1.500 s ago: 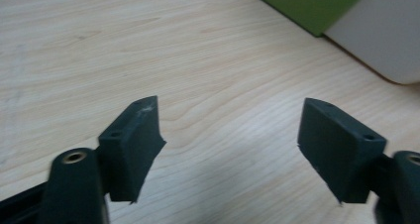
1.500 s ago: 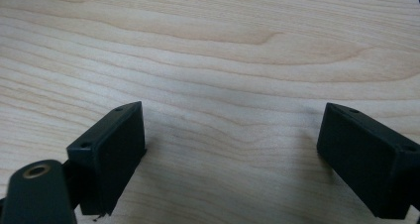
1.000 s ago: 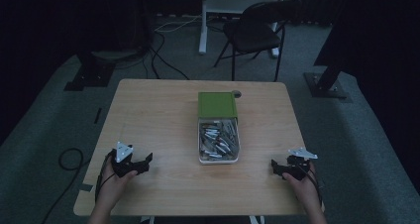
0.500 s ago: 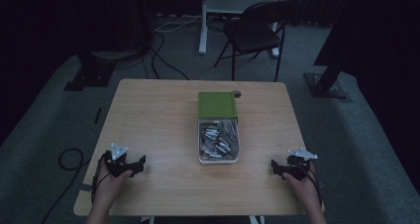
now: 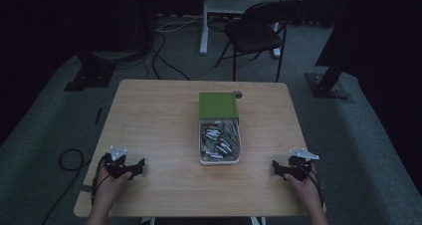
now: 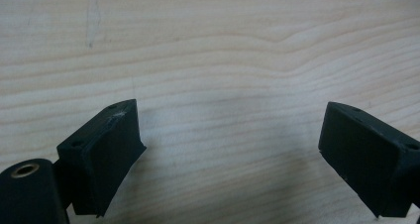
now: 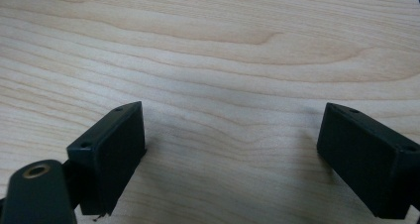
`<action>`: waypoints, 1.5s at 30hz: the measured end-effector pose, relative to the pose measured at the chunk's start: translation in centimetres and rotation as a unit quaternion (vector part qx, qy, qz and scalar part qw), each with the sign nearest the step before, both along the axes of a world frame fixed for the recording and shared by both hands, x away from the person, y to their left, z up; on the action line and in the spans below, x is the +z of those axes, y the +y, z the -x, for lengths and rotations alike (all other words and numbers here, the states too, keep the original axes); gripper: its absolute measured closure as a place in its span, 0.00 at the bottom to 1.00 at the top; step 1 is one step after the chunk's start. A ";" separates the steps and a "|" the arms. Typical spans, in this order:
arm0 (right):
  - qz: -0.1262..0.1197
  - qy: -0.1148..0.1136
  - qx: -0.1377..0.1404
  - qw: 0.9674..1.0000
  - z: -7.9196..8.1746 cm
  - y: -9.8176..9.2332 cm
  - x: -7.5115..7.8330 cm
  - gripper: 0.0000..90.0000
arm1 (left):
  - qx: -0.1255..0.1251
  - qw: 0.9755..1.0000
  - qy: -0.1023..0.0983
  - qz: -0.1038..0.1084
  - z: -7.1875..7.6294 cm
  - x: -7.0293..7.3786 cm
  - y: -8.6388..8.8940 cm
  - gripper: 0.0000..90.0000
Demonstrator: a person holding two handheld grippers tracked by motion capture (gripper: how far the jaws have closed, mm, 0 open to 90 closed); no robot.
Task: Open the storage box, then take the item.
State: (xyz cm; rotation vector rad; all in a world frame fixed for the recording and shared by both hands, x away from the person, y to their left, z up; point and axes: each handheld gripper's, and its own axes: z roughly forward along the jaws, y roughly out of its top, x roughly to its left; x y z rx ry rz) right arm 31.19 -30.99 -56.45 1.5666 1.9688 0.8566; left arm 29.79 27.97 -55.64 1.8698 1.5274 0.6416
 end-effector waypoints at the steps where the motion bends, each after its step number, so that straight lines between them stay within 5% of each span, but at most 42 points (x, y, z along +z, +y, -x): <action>1: 0.000 0.000 0.000 1.000 0.0 0.0 0.0 0.12 | 0.002 1.000 0.006 -0.005 0.0 0.0 0.0 0.11; 7: 0.001 0.000 0.000 1.000 0.0 0.0 0.0 0.12 | -0.004 1.000 0.016 -0.021 -0.1 -0.1 0.0 0.11; 22: 0.001 -0.001 0.003 1.000 0.0 0.1 0.0 0.12 | -0.001 1.000 0.015 -0.021 -0.4 -0.2 -0.2 0.11; 30: 0.001 -0.001 0.037 0.999 0.1 0.3 0.0 0.12 | 0.001 1.000 0.016 -0.023 -0.5 -0.2 -0.3 0.10; 43: 0.001 -0.001 0.029 1.000 0.2 0.4 0.0 0.12 | 0.004 1.000 0.016 -0.022 -0.5 -0.2 -0.3 0.10; 45: -0.013 -0.001 0.026 1.000 0.3 0.4 0.1 0.12 | 0.005 1.000 0.016 -0.022 -0.5 -0.2 -0.3 0.10</action>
